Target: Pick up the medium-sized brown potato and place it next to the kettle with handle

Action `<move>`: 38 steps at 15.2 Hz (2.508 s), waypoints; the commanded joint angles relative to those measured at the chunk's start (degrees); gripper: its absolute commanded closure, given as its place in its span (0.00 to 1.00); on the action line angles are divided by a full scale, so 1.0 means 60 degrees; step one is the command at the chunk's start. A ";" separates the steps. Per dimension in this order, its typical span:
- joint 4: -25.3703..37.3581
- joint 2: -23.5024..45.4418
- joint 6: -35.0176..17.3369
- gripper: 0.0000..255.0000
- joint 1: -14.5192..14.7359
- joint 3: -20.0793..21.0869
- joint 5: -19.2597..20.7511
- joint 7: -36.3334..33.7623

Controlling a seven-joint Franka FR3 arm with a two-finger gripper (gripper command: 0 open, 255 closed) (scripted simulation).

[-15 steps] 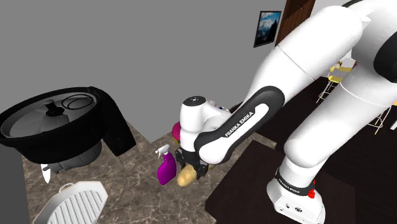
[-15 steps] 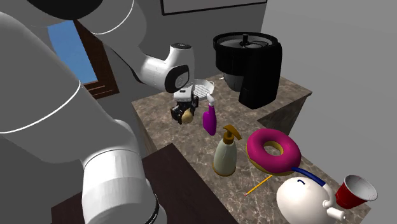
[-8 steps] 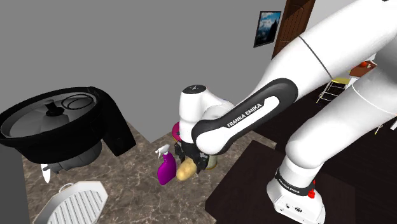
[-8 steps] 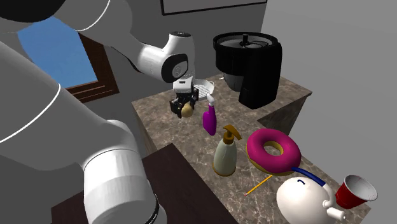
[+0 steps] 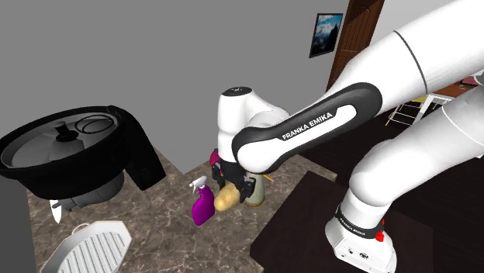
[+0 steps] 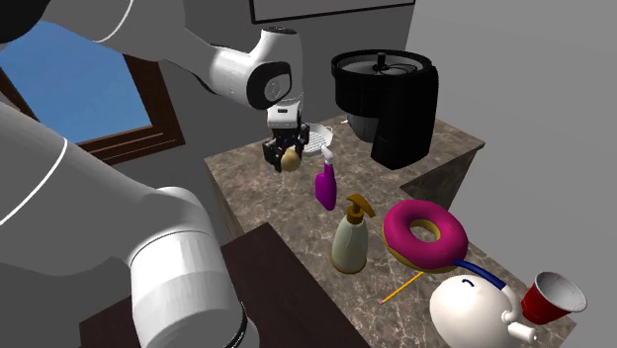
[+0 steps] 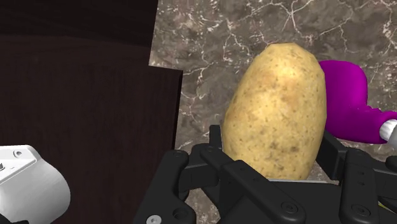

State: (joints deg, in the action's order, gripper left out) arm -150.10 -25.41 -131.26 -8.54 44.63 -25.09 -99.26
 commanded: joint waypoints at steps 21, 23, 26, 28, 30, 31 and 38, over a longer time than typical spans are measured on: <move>-0.1765 -0.1464 0.0551 1.00 -0.2049 -0.4579 0.1640 0.5441; -0.1666 -0.1260 0.0492 1.00 -0.2416 -0.4967 0.1940 0.5938; -0.1418 -0.0851 0.0392 1.00 -0.2953 -0.5520 0.2374 0.6654; -0.1187 -0.0517 0.0325 1.00 -0.3290 -0.5872 0.2645 0.7111; -0.0907 -0.0144 0.0265 1.00 -0.3602 -0.6210 0.2893 0.7551; -0.0749 0.0056 0.0238 1.00 -0.3749 -0.6373 0.3008 0.7766; 0.0665 0.1620 0.0168 1.00 -0.4580 -0.7418 0.3579 0.9183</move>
State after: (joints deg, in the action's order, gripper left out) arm -147.28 -17.45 -129.71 -35.39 0.96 -3.99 -45.42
